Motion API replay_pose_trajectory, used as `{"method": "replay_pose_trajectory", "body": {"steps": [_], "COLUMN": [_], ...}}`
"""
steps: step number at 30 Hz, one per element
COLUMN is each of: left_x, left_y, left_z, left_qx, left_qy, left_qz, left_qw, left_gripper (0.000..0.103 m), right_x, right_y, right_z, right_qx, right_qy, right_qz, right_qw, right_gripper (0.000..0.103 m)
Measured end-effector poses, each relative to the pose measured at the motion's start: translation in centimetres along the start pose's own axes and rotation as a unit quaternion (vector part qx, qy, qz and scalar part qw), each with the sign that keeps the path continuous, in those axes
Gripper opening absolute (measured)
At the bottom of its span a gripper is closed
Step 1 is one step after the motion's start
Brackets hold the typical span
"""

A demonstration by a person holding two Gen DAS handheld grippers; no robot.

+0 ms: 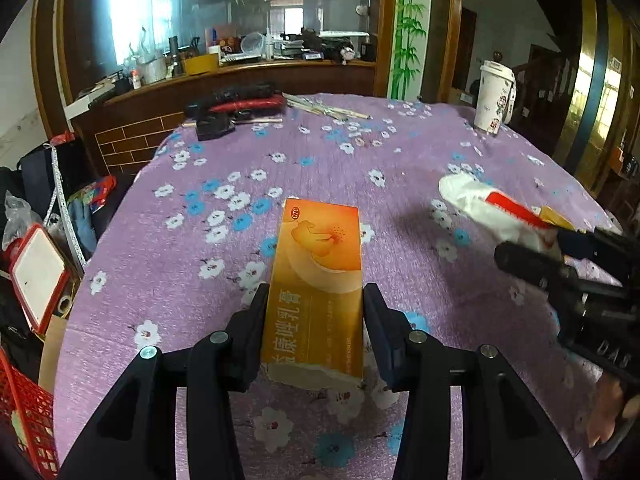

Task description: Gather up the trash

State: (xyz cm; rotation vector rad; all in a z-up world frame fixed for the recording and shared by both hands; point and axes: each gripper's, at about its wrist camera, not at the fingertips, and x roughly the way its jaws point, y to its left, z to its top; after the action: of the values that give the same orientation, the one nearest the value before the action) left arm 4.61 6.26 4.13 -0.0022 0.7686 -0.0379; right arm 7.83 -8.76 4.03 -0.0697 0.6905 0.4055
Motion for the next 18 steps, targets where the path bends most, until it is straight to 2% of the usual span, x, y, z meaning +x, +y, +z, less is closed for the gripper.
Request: {"method": "replay_pose_trajectory", "body": {"steps": [18], "left_x": [0.0], "left_y": [0.8], "left_z": [0.2], "left_qx": [-0.008], "left_qy": [-0.001], "left_qz": [0.005], "left_qw": [1.0], "left_gripper": [0.044], "right_x": [0.1], "right_y": [-0.8], "right_z": [-0.1], "right_qx": [0.029], "right_qy": [0.011], "right_qz": [0.005], "right_qw": [1.0], "right_gripper": [0.054]}}
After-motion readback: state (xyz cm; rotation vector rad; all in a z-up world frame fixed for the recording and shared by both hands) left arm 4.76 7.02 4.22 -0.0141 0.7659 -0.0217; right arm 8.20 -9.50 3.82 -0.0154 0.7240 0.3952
